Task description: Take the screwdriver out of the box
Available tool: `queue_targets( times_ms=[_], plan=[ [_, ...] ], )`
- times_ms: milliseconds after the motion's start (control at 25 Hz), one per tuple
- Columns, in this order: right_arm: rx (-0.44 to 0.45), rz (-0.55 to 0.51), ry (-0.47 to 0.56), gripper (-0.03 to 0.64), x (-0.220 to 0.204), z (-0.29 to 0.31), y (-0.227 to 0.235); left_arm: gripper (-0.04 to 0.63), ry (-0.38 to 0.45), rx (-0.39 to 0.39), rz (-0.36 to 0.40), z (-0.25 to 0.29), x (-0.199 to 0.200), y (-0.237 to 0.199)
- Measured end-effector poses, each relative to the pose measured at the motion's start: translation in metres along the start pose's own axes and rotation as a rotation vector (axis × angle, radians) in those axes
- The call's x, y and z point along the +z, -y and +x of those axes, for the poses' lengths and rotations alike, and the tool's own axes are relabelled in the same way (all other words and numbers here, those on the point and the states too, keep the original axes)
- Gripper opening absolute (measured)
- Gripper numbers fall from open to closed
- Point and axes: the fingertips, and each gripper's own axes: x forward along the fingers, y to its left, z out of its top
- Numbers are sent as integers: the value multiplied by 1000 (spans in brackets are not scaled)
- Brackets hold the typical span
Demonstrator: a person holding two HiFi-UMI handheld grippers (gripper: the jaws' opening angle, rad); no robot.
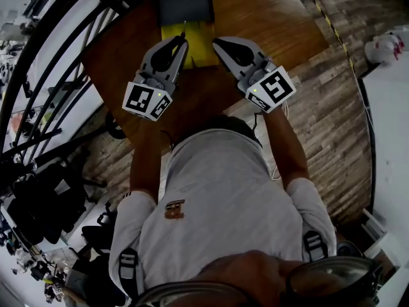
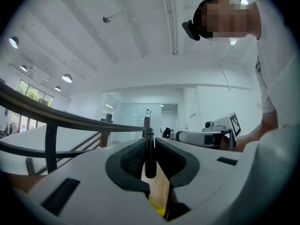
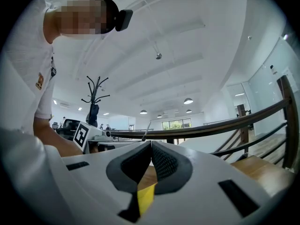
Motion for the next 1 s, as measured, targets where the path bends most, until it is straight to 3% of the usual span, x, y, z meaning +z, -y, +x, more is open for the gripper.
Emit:
queue_targets(
  times_ms=[400, 1000],
  plan=[
    [15, 9, 39, 32, 5, -7, -27, 74, 141, 14, 22, -24, 32, 15],
    [17, -12, 63, 32, 12, 0, -47, 74, 177, -4, 57, -44, 45, 18]
  ],
)
